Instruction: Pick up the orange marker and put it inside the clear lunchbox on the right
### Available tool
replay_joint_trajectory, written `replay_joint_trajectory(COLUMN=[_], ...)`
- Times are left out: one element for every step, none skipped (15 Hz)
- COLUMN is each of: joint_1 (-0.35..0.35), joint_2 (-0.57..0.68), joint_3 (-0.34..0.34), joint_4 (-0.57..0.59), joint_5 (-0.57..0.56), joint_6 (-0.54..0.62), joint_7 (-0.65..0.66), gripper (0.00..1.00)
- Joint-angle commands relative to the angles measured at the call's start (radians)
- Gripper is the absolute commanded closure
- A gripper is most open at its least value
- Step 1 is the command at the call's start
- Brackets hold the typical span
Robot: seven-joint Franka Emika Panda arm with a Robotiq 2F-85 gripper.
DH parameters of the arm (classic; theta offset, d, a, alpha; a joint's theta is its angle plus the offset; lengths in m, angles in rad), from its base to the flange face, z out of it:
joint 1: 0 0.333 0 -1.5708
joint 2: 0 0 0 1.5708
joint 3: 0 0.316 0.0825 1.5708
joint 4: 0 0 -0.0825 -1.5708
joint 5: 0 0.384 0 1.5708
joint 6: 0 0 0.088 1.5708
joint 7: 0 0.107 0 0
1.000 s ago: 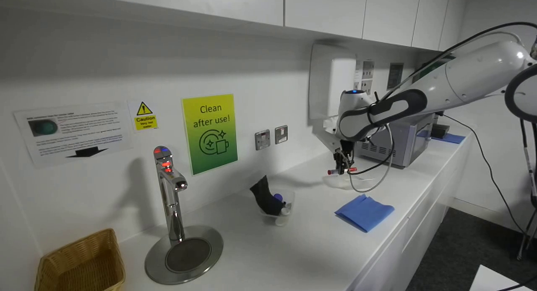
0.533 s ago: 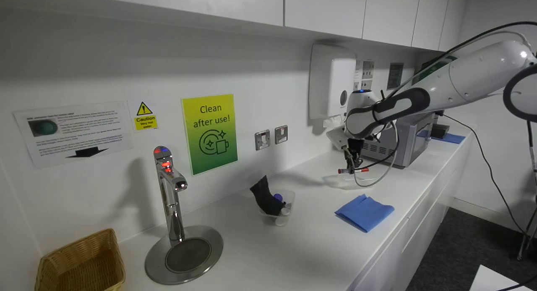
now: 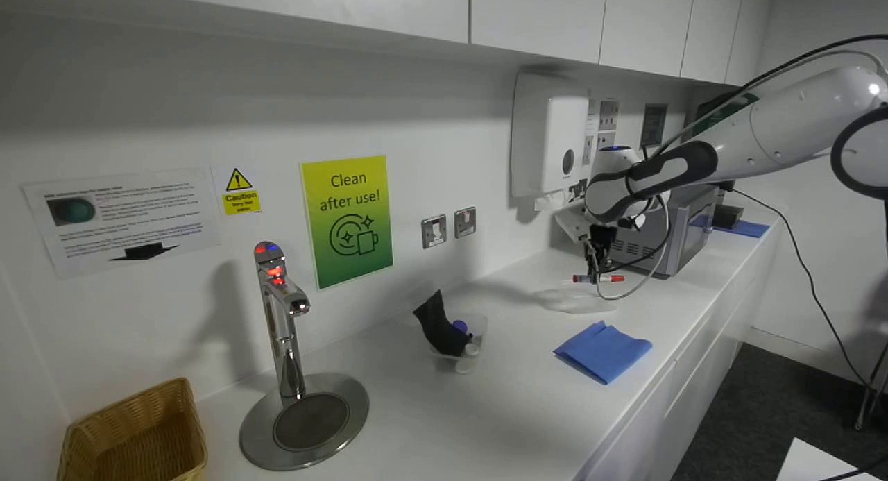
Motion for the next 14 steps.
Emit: replay_joint_trajectory(joint_1=[-0.028, -0.033, -0.037, -0.042, -0.046, -0.049, -0.051, -0.053, -0.053, -0.053, -0.053, -0.052, -0.053, -0.053], joint_2=[-0.012, -0.008, -0.003, 0.001, 0.006, 0.013, 0.019, 0.027, 0.034, 0.044, 0.053, 0.061, 0.072, 0.080], joint_3=[-0.003, -0.005, -0.007, -0.009, -0.011, -0.014, -0.017, -0.021, -0.025, -0.030, -0.035, -0.040, -0.044, -0.046], joint_4=[0.013, 0.015, 0.019, 0.022, 0.025, 0.031, 0.035, 0.042, 0.049, 0.060, 0.075, 0.088, 0.106, 0.121], joint_5=[0.055, 0.060, 0.065, 0.071, 0.075, 0.075, 0.071, 0.063, 0.058, 0.050, 0.045, 0.040, 0.036, 0.035], joint_6=[-0.040, -0.043, -0.048, -0.054, -0.060, -0.068, -0.074, -0.082, -0.088, -0.096, -0.108, -0.120, -0.134, -0.143], joint_7=[-0.078, -0.091, -0.104, -0.115, -0.124, -0.127, -0.127, -0.121, -0.116, -0.108, -0.103, -0.098, -0.095, -0.094], gripper=[0.95, 0.95, 0.95, 0.95, 0.95, 0.95, 0.95, 0.95, 0.95, 0.95, 0.95, 0.95, 0.95, 0.95])
